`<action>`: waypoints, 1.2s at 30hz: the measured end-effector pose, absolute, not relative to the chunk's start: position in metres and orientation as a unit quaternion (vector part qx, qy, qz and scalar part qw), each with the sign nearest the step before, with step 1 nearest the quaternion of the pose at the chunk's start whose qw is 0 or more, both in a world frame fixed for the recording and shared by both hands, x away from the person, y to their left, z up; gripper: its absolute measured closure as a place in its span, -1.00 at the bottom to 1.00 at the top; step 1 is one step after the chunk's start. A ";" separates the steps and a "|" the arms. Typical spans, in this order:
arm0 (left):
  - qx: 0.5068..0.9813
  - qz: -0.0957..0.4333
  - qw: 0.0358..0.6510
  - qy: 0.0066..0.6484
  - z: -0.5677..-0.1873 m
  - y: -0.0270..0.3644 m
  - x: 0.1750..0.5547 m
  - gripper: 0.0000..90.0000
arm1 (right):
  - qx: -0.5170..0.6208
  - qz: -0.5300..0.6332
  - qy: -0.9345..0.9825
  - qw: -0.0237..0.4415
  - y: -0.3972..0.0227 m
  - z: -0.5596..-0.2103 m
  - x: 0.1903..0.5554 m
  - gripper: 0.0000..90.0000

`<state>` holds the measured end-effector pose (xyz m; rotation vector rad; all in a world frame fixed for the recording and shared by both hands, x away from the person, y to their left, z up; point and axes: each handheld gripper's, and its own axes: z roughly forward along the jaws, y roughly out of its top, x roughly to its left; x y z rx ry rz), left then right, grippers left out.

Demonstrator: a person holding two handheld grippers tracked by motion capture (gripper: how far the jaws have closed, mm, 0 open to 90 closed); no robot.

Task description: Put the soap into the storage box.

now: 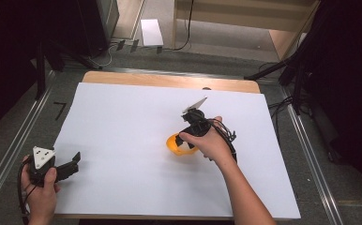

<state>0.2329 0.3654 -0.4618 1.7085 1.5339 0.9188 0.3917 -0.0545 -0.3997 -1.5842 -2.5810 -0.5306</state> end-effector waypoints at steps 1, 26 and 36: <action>0.652 0.351 0.328 0.586 -0.462 0.365 0.233 -0.70 | -0.517 -0.173 -0.838 0.034 -0.055 -0.398 0.391 -0.44; 0.653 0.351 0.328 0.585 -0.462 0.365 0.233 -0.70 | -0.537 -0.185 -0.823 0.019 -0.096 -0.384 0.389 -0.37; 0.654 0.351 0.327 0.585 -0.462 0.365 0.233 -0.70 | -0.549 -0.186 -0.815 0.015 -0.114 -0.384 0.388 -0.35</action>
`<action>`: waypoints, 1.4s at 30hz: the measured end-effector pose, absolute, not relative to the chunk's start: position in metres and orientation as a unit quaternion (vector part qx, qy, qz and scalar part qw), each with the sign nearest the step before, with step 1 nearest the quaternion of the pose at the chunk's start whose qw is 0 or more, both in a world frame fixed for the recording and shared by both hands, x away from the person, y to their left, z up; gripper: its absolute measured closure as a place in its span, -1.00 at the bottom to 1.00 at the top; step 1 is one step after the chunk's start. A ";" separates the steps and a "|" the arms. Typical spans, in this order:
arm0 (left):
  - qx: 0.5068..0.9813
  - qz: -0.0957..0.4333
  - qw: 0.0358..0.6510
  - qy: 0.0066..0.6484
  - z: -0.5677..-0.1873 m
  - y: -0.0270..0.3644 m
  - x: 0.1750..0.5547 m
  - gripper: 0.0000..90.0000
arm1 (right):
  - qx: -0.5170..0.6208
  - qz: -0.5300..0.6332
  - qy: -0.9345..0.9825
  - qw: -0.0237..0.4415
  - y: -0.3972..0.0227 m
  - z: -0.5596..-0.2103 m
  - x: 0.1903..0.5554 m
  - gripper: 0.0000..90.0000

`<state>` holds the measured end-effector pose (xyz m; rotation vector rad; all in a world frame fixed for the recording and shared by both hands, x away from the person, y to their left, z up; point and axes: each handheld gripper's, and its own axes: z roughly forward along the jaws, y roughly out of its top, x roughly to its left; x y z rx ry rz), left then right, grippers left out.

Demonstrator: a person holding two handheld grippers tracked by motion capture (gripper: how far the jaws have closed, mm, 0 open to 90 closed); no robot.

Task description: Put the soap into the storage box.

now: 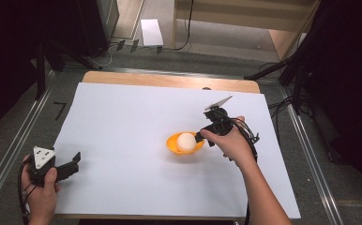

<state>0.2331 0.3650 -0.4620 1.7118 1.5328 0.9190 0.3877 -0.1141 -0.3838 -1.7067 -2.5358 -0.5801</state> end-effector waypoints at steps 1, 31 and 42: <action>0.654 0.351 0.327 0.585 -0.462 0.365 0.233 -0.70 | -0.551 -0.185 -0.814 0.014 -0.116 -0.384 0.388 -0.35; 0.656 0.353 0.324 0.583 -0.462 0.364 0.233 -0.70 | -0.589 -0.190 -0.785 0.006 -0.181 -0.394 0.377 -0.31; 0.657 0.353 0.325 0.582 -0.462 0.364 0.233 -0.70 | -0.594 -0.210 -0.777 -0.015 -0.196 -0.403 0.368 -0.33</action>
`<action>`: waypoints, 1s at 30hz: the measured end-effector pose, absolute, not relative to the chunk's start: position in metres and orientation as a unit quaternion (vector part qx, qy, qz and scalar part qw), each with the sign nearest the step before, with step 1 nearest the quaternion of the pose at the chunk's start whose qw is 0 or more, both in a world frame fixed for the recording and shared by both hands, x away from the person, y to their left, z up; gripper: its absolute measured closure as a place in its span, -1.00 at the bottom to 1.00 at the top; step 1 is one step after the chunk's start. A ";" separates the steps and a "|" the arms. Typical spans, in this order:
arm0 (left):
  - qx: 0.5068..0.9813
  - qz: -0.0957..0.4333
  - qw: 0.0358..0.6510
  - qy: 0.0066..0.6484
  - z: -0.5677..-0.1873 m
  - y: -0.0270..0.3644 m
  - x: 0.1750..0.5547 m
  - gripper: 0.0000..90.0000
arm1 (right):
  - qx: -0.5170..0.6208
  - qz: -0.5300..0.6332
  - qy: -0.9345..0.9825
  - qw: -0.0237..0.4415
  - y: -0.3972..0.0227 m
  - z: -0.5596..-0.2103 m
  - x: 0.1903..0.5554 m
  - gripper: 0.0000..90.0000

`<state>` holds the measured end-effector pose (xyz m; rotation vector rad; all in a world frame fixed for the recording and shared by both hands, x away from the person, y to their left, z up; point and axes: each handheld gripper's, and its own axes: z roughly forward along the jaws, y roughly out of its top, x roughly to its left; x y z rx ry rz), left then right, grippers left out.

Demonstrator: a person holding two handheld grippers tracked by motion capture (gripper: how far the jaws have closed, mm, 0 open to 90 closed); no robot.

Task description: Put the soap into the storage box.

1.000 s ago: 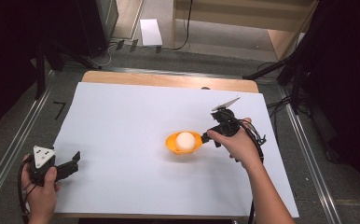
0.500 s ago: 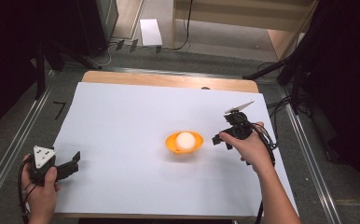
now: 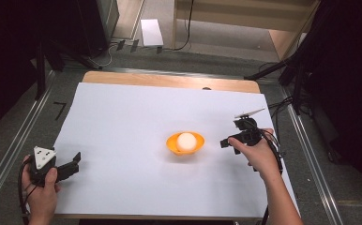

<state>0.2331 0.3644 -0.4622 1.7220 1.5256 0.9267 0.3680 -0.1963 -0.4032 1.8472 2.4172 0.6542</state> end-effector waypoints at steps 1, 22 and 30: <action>0.657 0.353 0.325 0.582 -0.462 0.364 0.233 -0.70 | 0.595 0.218 0.773 0.015 -0.199 -0.405 0.365 -0.34; 0.657 0.354 0.323 0.582 -0.462 0.364 0.233 -0.69 | 0.580 0.299 0.754 0.074 -0.227 -0.429 0.328 -0.40; 0.657 0.355 0.322 0.582 -0.462 0.364 0.233 -0.69 | 0.561 0.323 0.756 0.096 -0.232 -0.440 0.315 -0.42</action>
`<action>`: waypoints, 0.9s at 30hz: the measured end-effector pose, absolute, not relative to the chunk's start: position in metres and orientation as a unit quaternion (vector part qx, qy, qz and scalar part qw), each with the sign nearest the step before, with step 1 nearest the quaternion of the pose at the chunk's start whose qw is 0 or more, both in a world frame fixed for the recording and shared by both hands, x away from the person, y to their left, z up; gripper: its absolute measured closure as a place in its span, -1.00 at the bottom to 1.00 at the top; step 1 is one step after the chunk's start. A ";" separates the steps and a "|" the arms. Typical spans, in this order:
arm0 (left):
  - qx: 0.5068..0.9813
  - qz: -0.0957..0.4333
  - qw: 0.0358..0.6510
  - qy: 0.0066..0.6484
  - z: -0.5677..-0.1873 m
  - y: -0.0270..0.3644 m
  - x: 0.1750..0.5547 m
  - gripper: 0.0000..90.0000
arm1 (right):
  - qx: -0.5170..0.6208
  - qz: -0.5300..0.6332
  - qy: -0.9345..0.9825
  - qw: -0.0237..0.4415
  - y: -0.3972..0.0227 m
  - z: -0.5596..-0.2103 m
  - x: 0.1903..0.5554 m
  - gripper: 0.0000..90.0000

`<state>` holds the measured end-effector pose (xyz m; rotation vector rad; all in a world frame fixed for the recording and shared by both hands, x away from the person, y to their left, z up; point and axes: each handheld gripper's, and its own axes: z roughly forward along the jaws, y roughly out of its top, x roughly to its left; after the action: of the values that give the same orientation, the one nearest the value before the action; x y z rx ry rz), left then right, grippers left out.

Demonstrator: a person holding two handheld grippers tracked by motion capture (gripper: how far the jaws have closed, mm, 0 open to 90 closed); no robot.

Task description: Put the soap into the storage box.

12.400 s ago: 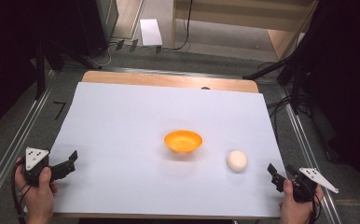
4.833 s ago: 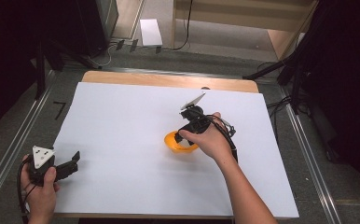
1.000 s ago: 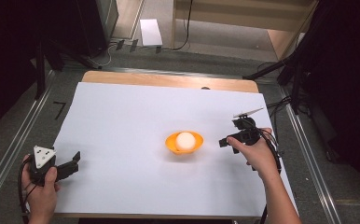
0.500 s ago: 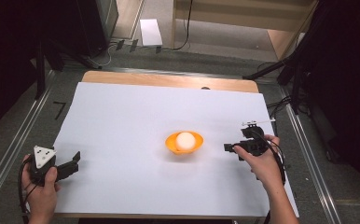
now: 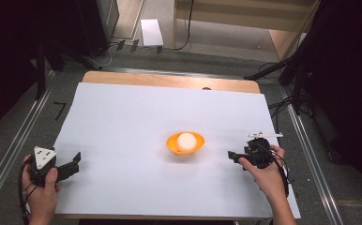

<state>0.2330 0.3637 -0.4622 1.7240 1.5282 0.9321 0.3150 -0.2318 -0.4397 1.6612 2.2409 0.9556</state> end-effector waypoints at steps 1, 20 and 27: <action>0.657 0.355 0.322 0.582 -0.462 0.364 0.233 -0.70 | 0.559 0.326 0.755 0.100 -0.232 -0.441 0.313 -0.42; 0.657 0.355 0.321 0.582 -0.462 0.363 0.233 -0.69 | 0.534 0.372 0.745 0.146 -0.245 -0.464 0.283 -0.43; 0.657 0.356 0.321 0.582 -0.462 0.363 0.233 -0.69 | 0.531 0.389 0.734 0.165 -0.253 -0.470 0.272 -0.43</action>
<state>0.2329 0.3633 -0.4621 1.7252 1.5293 0.9340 0.2720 -0.2530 -0.4697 1.5131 2.0926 1.1078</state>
